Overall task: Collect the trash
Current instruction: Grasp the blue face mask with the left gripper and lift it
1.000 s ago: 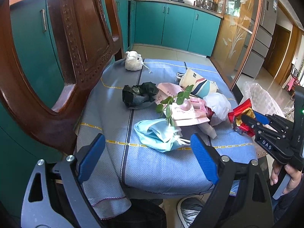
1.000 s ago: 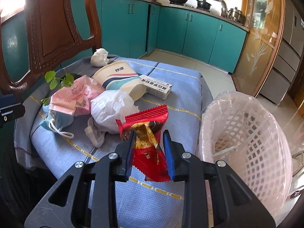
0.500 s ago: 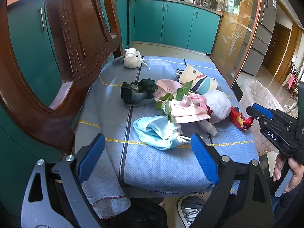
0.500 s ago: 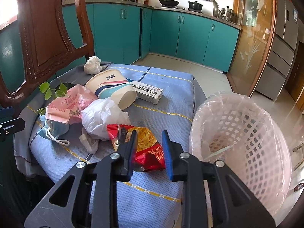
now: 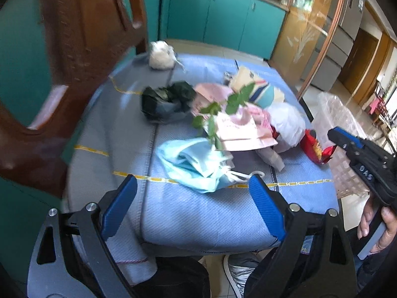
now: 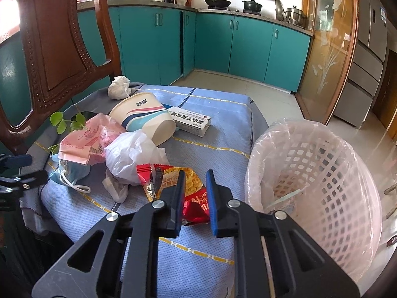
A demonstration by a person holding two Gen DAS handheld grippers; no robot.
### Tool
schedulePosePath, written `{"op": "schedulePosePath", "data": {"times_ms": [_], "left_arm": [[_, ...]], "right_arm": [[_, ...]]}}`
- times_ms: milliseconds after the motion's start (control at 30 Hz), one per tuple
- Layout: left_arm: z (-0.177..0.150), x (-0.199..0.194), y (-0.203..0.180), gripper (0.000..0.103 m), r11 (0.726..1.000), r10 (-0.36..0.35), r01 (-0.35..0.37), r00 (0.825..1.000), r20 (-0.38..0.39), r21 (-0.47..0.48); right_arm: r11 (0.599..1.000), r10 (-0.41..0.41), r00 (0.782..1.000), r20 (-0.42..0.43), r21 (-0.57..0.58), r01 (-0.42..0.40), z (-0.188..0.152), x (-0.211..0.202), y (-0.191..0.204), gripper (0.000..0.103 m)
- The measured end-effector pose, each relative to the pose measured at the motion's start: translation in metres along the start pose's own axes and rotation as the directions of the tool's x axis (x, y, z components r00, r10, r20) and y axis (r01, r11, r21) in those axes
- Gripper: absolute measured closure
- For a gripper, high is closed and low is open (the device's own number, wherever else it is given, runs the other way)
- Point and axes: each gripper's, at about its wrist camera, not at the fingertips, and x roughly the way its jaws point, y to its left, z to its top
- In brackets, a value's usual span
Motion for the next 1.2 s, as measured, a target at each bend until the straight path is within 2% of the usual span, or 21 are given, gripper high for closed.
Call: {"op": "schedulePosePath", "data": {"times_ms": [167,267,400,433,467,500,533,567,633,833,1000,1133,1200], "left_arm": [[0.004,0.027,-0.012,0.013,1.000,0.017,-0.017,1.000,-0.019,0.009],[0.003,0.036,-0.014,0.052,1.000,0.015,-0.014,0.999,-0.041,0.017],[0.000,0.034,-0.014,0.065,0.999,0.018,-0.017,0.999,-0.039,0.037],[-0.001,0.033,-0.012,0.066,0.999,0.018,-0.016,0.999,-0.037,0.034],[-0.002,0.030,-0.010,0.069,0.999,0.018,-0.017,0.999,-0.035,0.030],[-0.002,0.028,-0.008,0.071,1.000,0.019,-0.019,0.999,-0.031,0.025],[-0.002,0.025,-0.006,0.073,1.000,0.021,-0.021,0.999,-0.025,0.020],[-0.003,0.022,-0.005,0.076,1.000,0.023,-0.023,1.000,-0.020,0.016],[-0.002,0.017,-0.002,0.080,1.000,0.027,-0.027,1.000,-0.007,0.014],[0.003,-0.017,0.004,0.084,0.999,0.049,-0.050,0.996,0.071,0.005],[0.014,-0.062,0.010,0.084,0.999,0.050,-0.048,0.980,0.193,-0.015],[0.020,-0.086,0.011,0.084,0.999,0.044,-0.040,0.965,0.260,-0.022],[0.020,-0.096,0.012,0.084,0.999,0.042,-0.038,0.959,0.280,-0.022]], "right_arm": [[1.000,0.006,1.000,-0.012,-0.006,-0.006,-0.001,0.003,0.001,0.085],[1.000,0.007,1.000,-0.013,-0.004,-0.007,-0.002,0.004,0.000,0.085],[1.000,0.014,0.999,-0.038,0.007,-0.013,-0.002,0.008,-0.002,0.084],[1.000,0.015,0.999,-0.045,0.009,-0.014,-0.003,0.010,-0.002,0.077],[1.000,0.018,0.999,-0.049,0.007,-0.018,-0.003,0.011,-0.001,0.060],[1.000,0.021,0.999,-0.044,0.003,-0.021,-0.003,0.010,0.000,0.050],[1.000,0.023,0.999,-0.033,-0.004,-0.023,-0.002,0.008,0.001,0.034],[1.000,0.024,1.000,-0.017,-0.016,-0.024,-0.002,0.005,0.004,0.027],[0.999,0.024,1.000,-0.017,-0.038,-0.025,-0.003,0.005,0.007,0.021],[0.997,-0.002,0.993,-0.119,-0.077,-0.007,-0.009,0.031,0.014,0.020],[0.995,-0.026,0.987,-0.160,-0.098,0.010,-0.013,0.044,0.018,0.022],[0.994,-0.056,0.985,-0.165,-0.098,0.040,-0.013,0.047,0.016,0.051],[0.996,-0.046,0.987,-0.155,-0.081,0.034,-0.012,0.044,0.013,0.056]]}}
